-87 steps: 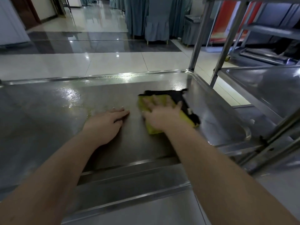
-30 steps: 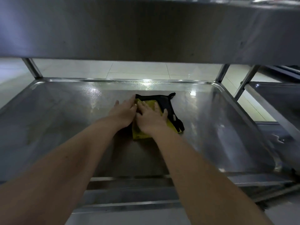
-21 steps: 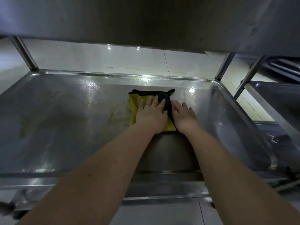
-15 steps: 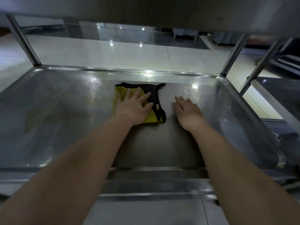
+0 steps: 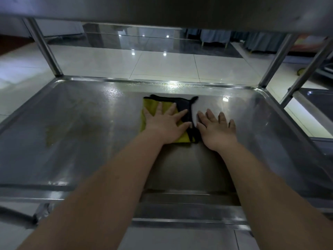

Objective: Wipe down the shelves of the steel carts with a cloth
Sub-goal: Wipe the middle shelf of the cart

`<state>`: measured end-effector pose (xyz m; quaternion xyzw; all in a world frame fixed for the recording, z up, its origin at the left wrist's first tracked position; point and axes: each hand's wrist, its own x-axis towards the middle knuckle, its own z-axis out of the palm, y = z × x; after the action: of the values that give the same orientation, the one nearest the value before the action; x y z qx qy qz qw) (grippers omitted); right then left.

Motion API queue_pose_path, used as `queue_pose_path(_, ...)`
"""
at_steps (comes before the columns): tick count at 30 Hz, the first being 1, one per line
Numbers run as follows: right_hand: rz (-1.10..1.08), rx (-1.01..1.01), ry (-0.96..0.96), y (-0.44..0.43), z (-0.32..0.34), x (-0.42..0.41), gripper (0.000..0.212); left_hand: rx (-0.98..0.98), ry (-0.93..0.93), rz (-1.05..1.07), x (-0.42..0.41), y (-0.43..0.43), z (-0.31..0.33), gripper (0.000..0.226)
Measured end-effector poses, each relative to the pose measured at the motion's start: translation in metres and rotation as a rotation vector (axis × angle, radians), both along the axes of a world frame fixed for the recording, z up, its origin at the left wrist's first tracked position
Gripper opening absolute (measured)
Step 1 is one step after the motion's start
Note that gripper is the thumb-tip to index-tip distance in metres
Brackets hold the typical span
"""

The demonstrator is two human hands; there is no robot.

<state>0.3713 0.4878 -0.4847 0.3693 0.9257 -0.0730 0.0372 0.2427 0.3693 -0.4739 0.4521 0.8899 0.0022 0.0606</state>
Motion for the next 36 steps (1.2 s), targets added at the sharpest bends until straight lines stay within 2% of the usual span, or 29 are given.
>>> queue_pose_path(3,0.003,0.025,-0.009,0.002,0.0,0.005,0.053,0.022,-0.006,-0.061,0.023,0.017,-0.003,0.062)
queue_pose_path(7,0.002,0.007,0.021,0.006,0.0,0.008,0.052,0.056,-0.024,-0.034,-0.008,-0.012,-0.006,0.069)
queue_pose_path(12,-0.023,0.0,0.019,0.005,0.001,0.008,0.052,0.09,-0.073,0.198,-0.084,-0.102,-0.007,0.087)
queue_pose_path(15,-0.017,-0.001,0.011,-0.002,0.001,0.007,0.053,0.065,-0.044,0.275,-0.1,-0.139,-0.006,0.084)
queue_pose_path(19,-0.02,-0.011,0.006,-0.012,0.0,0.009,0.053,-0.005,-0.024,0.29,-0.067,-0.124,-0.002,0.067)
queue_pose_path(26,0.03,-0.025,-0.009,-0.014,0.006,0.014,0.054,0.025,0.01,-0.046,0.055,-0.042,-0.003,0.063)
queue_pose_path(30,0.047,-0.048,-0.054,-0.026,0.012,0.039,0.056,0.058,0.006,-0.025,0.058,-0.04,-0.006,0.064)
queue_pose_path(36,0.029,0.029,0.034,-0.063,-0.001,0.081,0.053,0.004,-0.013,-0.025,0.064,-0.037,-0.001,0.063)
